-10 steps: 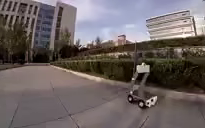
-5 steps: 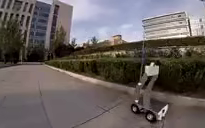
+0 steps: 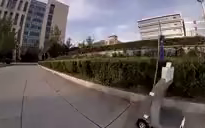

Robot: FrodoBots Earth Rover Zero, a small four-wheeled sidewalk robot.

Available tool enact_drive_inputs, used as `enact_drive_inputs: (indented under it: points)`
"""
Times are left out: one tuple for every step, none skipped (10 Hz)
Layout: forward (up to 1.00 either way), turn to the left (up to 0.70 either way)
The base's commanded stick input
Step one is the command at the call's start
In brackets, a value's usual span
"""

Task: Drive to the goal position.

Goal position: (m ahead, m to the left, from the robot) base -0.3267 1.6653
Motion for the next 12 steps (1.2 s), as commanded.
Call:
enact_drive_inputs:
  points:
    - [0.70, -0.14]
    - [0.70, -0.14]
    - [0.70, -0.14]
    - [0.70, -0.14]
    - [0.70, -0.14]
    - [0.70, -0.14]
    - [0.70, -0.14]
    - [0.70, -0.14]
    - [0.70, -0.14]
    - [0.70, -0.14]
    - [0.28, -0.48]
    - [0.00, -0.70]
